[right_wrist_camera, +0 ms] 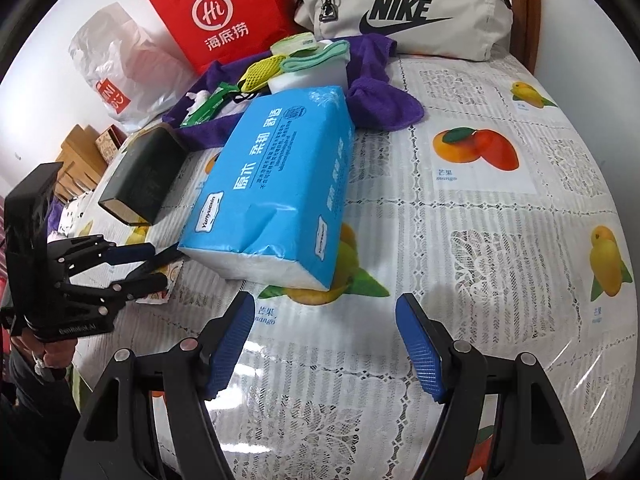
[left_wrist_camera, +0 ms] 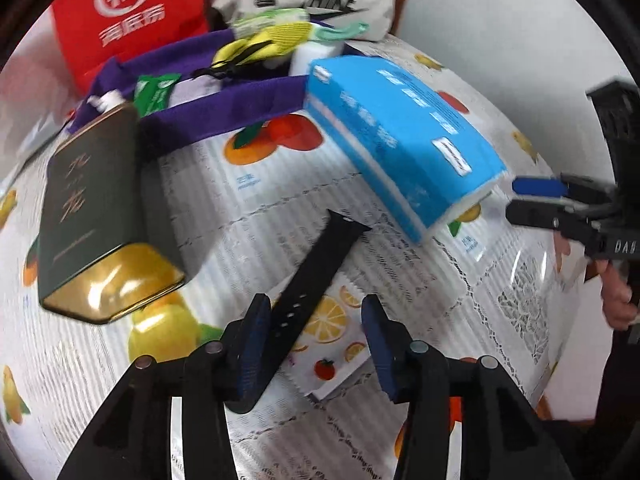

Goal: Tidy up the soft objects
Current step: 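Grasp the black watch strap with the left tool and lift it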

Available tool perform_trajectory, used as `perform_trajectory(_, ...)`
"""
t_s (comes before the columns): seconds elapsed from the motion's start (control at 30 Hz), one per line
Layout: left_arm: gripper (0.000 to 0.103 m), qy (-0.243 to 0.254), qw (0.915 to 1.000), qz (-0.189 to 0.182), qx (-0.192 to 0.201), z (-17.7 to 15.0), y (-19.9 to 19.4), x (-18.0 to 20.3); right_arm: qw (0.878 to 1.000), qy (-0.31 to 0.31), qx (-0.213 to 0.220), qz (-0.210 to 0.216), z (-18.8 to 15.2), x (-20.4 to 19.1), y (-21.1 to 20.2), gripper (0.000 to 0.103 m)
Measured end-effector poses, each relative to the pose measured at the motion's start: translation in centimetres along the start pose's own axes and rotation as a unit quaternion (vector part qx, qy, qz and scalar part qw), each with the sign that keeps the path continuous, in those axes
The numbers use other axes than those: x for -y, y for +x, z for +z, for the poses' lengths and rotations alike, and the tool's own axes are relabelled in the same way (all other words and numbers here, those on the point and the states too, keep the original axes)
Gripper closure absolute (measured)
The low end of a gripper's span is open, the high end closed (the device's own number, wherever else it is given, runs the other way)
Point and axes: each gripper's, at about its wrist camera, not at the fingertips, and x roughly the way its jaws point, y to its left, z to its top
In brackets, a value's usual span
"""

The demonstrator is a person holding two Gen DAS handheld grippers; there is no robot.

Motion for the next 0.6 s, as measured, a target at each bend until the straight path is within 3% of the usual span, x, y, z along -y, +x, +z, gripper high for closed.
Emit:
perform_trajectory(0.1, 0.057, -0.009, 0.9995, 0.03, -0.003, -0.2, 0.6, -0.9, 1.0, -0.002, -0.002, 0.001, 0.1, -0.3, 0.2, 0.03)
perform_trajectory(0.2, 0.058, -0.009, 0.9996, 0.028, 0.002, -0.3, 0.5, -0.8, 1.0, -0.007, -0.004, 0.004, 0.1, -0.8, 0.3, 0.03)
perform_trajectory(0.23, 0.06, -0.009, 0.9996, 0.027, 0.003, -0.5, 0.4, -0.8, 1.0, -0.01, -0.004, 0.003, 0.0, -1.0, 0.3, 0.03)
perform_trajectory(0.3, 0.075, -0.012, 0.9996, 0.023, 0.005, -0.9, 0.1, -0.6, 1.0, -0.014, -0.006, 0.001, -0.1, -1.3, 0.3, 0.03)
perform_trajectory(0.4, 0.08, -0.02, 0.9998, 0.002, -0.002, -1.5, -0.4, -0.3, 1.0, -0.016, -0.005, 0.001, -0.2, -1.5, 0.1, 0.03)
perform_trajectory(0.53, 0.08, -0.022, 0.9997, -0.009, -0.011, -2.6, -0.9, 0.4, 1.0, -0.018, -0.003, 0.002, -0.4, -1.6, -0.2, 0.03)
perform_trajectory(0.6, 0.072, -0.017, 0.9997, -0.014, -0.012, -2.9, -1.0, 0.7, 1.0, -0.018, -0.002, 0.003, -0.6, -1.7, -0.4, 0.03)
